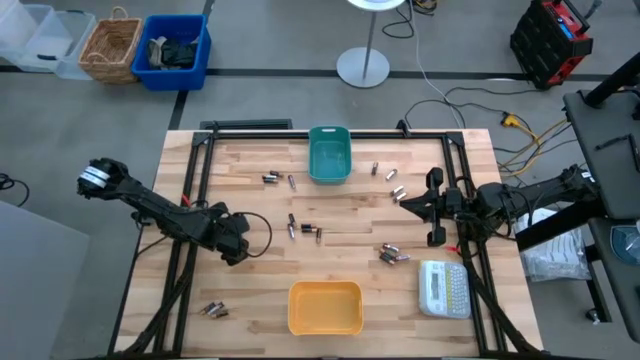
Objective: Sort batteries
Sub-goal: Put the black battery into the yellow bin
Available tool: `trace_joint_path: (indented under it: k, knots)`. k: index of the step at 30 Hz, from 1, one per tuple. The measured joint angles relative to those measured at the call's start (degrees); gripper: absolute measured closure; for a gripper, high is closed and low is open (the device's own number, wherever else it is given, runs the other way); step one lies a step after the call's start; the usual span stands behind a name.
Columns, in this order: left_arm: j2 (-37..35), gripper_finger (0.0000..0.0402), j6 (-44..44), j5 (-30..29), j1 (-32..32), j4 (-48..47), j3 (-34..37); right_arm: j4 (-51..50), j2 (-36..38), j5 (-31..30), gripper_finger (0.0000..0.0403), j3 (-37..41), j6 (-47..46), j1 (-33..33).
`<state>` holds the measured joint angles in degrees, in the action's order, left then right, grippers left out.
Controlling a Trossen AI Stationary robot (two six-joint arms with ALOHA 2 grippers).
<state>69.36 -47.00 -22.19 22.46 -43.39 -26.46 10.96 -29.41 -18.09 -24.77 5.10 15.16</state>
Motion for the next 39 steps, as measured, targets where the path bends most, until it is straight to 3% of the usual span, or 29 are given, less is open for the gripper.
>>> trace_joint_path:
  k: [39]
  knots:
    - [1.7,0.0288,-0.3,1.3,0.0,2.0,0.0,0.0,0.0,0.0,0.0390,0.0,0.9,0.0]
